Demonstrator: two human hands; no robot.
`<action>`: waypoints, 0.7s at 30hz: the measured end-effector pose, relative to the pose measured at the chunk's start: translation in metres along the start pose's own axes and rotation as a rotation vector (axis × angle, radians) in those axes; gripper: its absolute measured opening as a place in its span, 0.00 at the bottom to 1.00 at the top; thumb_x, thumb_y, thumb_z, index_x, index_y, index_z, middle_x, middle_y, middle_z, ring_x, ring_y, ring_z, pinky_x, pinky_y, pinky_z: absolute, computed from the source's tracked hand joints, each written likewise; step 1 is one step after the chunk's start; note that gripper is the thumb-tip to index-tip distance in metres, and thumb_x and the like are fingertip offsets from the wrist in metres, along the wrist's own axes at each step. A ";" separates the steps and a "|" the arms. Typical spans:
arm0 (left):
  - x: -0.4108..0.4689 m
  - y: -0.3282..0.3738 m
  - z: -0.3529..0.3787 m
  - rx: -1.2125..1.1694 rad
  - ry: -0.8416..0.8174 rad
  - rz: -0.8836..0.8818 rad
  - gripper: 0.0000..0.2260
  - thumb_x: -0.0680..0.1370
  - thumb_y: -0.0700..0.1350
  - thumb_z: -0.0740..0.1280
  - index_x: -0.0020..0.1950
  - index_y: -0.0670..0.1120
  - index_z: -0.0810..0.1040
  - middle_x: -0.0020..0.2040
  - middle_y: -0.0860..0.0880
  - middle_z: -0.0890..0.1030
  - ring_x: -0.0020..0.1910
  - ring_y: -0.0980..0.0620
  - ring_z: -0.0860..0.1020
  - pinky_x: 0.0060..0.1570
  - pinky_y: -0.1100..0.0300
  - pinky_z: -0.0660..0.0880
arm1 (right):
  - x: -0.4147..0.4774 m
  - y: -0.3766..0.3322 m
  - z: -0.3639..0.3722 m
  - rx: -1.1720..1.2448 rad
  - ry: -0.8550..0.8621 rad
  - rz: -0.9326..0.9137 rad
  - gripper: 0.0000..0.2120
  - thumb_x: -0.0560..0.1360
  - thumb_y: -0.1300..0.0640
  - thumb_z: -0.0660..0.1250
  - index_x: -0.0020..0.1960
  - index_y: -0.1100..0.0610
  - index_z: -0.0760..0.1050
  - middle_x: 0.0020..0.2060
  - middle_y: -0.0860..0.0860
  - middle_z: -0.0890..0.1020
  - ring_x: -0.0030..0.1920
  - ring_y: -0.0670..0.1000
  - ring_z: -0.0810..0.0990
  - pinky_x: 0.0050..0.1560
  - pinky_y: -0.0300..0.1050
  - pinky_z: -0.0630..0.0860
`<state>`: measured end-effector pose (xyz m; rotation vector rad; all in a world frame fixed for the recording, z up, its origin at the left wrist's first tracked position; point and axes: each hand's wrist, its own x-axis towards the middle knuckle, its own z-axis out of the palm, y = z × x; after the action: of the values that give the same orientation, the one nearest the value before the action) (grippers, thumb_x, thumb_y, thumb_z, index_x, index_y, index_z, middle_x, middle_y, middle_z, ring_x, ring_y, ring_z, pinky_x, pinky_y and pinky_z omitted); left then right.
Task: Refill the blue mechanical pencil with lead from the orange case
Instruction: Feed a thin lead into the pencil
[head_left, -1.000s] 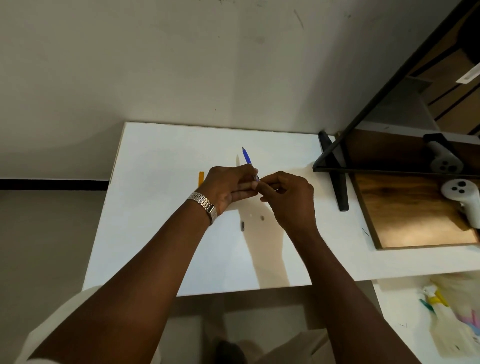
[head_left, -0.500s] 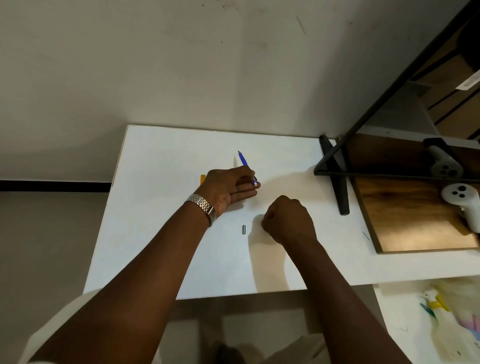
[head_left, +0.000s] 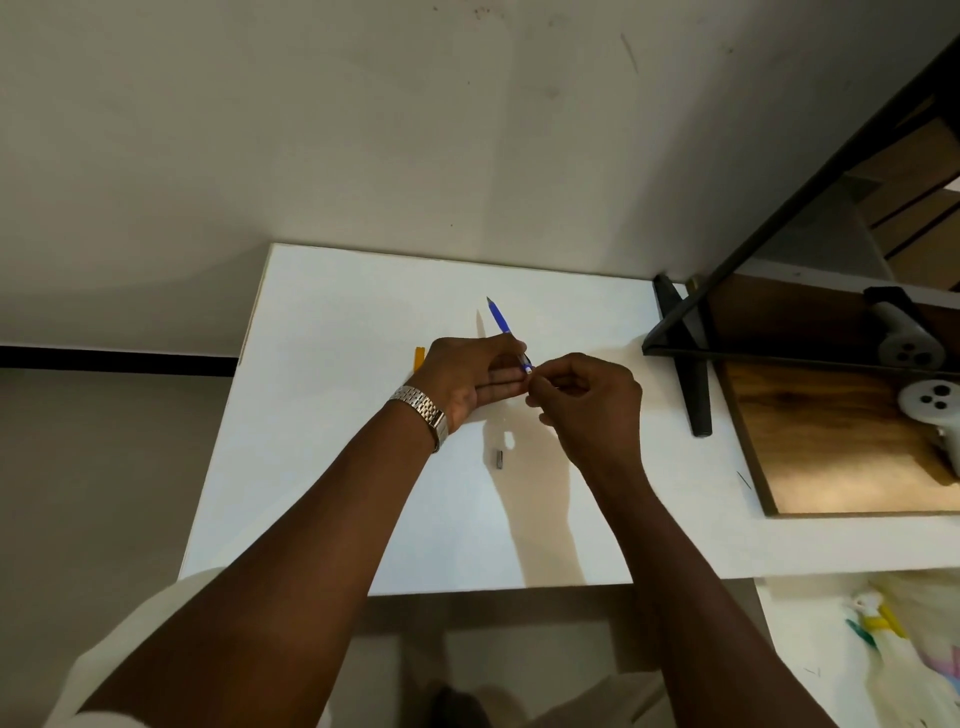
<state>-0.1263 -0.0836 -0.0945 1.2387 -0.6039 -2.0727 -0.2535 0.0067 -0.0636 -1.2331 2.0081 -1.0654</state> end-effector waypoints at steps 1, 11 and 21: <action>0.000 0.000 0.000 -0.003 -0.003 0.001 0.06 0.75 0.36 0.75 0.49 0.35 0.84 0.39 0.39 0.88 0.39 0.43 0.89 0.36 0.54 0.85 | 0.000 0.000 0.001 0.002 0.008 -0.007 0.12 0.74 0.64 0.74 0.39 0.48 0.84 0.32 0.48 0.87 0.36 0.53 0.88 0.43 0.61 0.86; 0.000 -0.001 0.000 -0.016 -0.014 0.009 0.06 0.75 0.35 0.75 0.49 0.34 0.84 0.39 0.38 0.88 0.38 0.43 0.89 0.35 0.55 0.85 | -0.001 0.001 0.001 -0.009 0.027 -0.043 0.09 0.75 0.65 0.74 0.41 0.53 0.87 0.31 0.45 0.86 0.32 0.45 0.85 0.40 0.52 0.85; 0.003 -0.004 0.000 0.028 0.004 0.028 0.04 0.75 0.35 0.75 0.48 0.35 0.85 0.39 0.39 0.88 0.39 0.43 0.89 0.37 0.54 0.85 | 0.002 0.004 0.003 -0.003 0.055 -0.028 0.07 0.74 0.64 0.75 0.42 0.53 0.84 0.35 0.47 0.87 0.30 0.46 0.87 0.37 0.46 0.85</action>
<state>-0.1287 -0.0833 -0.0983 1.2425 -0.6472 -2.0444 -0.2545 0.0047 -0.0687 -1.2499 2.0397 -1.1215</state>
